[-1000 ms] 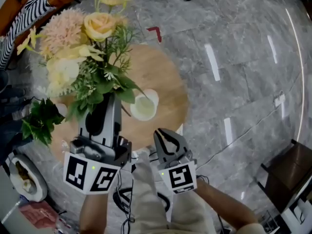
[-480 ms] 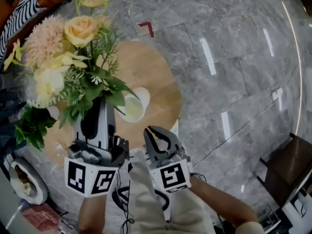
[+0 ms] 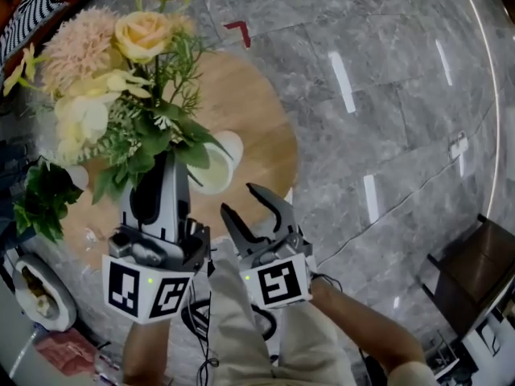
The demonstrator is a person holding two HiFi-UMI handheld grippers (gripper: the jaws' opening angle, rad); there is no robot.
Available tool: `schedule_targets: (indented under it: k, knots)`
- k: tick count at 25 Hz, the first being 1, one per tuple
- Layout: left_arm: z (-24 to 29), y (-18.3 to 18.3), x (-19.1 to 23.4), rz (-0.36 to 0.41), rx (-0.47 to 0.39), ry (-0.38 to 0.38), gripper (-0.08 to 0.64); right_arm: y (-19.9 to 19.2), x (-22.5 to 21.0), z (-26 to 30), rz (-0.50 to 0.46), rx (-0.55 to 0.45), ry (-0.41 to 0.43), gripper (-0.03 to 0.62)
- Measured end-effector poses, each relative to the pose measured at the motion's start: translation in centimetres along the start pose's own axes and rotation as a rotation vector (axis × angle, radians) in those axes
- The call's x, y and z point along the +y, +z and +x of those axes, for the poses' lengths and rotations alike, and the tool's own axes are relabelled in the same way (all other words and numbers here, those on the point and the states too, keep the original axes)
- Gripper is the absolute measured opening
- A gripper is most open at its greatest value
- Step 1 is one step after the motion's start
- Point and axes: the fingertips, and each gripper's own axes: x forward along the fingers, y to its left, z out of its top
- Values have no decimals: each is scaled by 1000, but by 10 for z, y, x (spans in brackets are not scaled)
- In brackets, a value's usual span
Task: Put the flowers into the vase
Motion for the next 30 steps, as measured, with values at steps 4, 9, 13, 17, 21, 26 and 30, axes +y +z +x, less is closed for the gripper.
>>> schedule_targets:
  k: [4, 9, 13, 17, 21, 26, 30]
  knots:
    - [-1, -3, 3, 3, 1, -7, 34, -5, 3, 12, -52, 4, 16, 272]
    - [-1, -6, 6, -2, 2, -7, 34, 1, -3, 24, -101, -55, 0, 310]
    - [-1, -7, 5, -5, 3, -7, 34, 11, -7, 33, -149, -94, 2, 338]
    - [-2, -7, 5, -9, 5, -6, 34, 18, -5, 41, -152, -132, 7, 359]
    - [0, -8, 6, -18, 4, -11, 34, 24, -6, 47, -175, -155, 9, 370]
    - [-1, -10, 6, -20, 9, -20, 34, 28, -4, 54, -210, -193, 44, 371]
    - [-1, -7, 4, -4, 9, -41, 34, 32, -2, 56, -217, -216, 83, 371]
